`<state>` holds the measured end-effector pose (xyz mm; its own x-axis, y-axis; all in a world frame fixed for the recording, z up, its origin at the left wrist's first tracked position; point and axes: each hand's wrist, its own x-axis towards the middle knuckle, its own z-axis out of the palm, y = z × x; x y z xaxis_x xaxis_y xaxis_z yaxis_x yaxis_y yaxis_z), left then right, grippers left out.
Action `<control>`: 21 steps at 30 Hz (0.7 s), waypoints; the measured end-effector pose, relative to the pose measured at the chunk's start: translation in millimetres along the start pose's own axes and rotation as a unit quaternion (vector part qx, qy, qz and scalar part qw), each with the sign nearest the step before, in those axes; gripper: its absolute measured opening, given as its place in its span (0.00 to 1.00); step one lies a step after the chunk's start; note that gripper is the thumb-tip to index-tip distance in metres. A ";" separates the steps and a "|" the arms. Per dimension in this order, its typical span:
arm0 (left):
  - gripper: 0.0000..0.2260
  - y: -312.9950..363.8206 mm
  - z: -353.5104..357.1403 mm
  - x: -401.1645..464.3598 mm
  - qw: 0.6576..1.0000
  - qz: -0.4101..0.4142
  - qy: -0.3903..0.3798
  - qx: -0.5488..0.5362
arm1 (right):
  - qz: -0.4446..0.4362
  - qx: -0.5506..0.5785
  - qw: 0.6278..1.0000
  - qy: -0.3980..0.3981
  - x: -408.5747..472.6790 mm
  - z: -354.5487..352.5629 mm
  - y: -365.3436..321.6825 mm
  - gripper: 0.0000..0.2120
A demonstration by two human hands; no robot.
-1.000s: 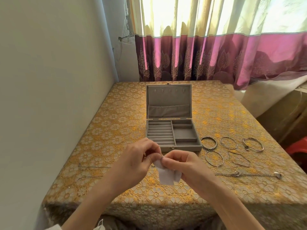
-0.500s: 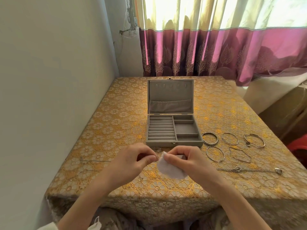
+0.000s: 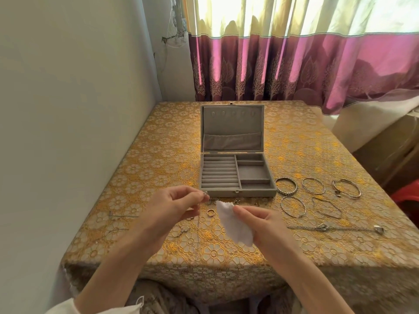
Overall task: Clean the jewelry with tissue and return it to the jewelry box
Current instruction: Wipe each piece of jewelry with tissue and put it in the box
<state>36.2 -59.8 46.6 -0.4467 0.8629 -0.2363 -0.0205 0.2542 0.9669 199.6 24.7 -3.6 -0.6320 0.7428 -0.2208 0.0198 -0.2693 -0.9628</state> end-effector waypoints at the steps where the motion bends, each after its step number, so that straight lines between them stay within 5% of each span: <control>1: 0.06 0.4 1.7 -0.8 1.000 0.009 0.007 0.011 | -0.001 0.009 1.000 0.000 0.0 3.6 -0.6 0.16; 21: 0.04 7.4 12.1 -0.7 0.990 0.103 0.031 0.097 | -0.041 0.078 0.996 -0.018 3.3 13.0 -8.3 0.15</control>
<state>47.2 -53.2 52.8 -0.4777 0.8782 -0.0250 0.2450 0.1604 0.9562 187.3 21.4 5.7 -0.6538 0.7448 -0.1338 -0.1516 -0.3021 -0.9412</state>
